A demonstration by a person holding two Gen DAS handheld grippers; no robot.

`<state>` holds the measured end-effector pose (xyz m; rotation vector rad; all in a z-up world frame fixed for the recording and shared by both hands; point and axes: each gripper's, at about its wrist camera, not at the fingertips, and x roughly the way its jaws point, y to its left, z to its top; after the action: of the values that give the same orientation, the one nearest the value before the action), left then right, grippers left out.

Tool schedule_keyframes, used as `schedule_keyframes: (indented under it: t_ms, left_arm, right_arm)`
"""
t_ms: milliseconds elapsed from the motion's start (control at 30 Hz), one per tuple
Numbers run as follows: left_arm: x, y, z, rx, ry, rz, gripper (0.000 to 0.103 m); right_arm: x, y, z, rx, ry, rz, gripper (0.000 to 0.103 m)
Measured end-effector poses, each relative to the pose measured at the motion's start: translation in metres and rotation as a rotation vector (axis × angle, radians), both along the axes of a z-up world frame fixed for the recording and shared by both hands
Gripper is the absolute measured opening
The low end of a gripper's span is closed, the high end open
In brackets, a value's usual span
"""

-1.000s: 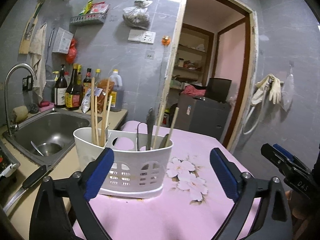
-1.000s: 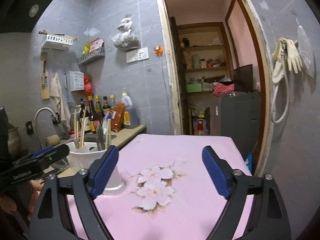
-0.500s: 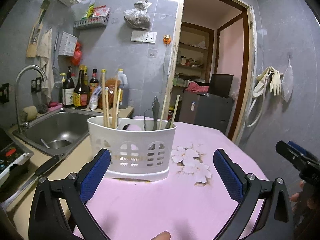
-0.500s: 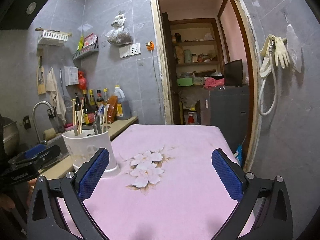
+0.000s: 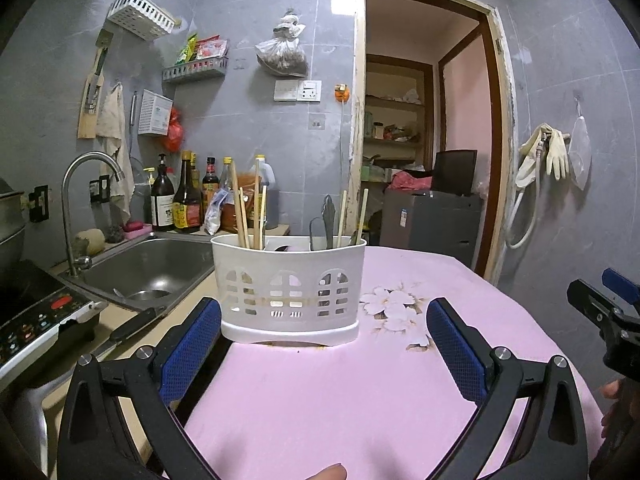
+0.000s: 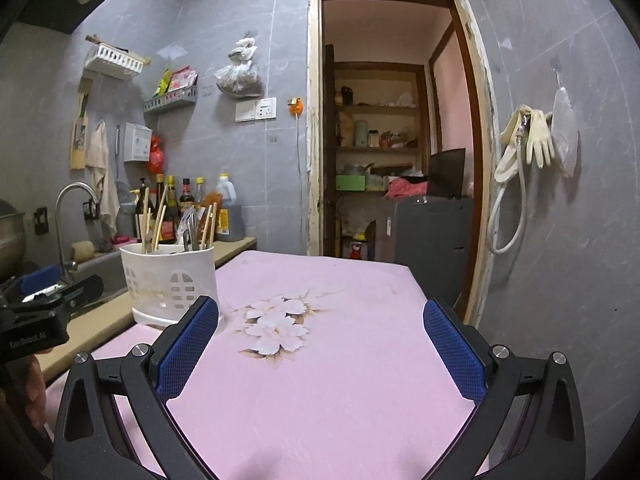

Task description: Organize utensils

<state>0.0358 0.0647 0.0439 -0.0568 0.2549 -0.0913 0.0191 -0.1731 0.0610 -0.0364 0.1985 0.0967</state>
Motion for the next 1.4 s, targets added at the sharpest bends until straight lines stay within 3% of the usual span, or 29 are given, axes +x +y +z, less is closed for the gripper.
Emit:
schedule_keyframes:
  t_ms: [1400]
  left_arm:
    - [-0.015,-0.002,-0.016,0.000,-0.015,0.007,0.101]
  right_arm:
    - [-0.006,-0.007,-0.014,0.015,0.026,-0.039,0.103]
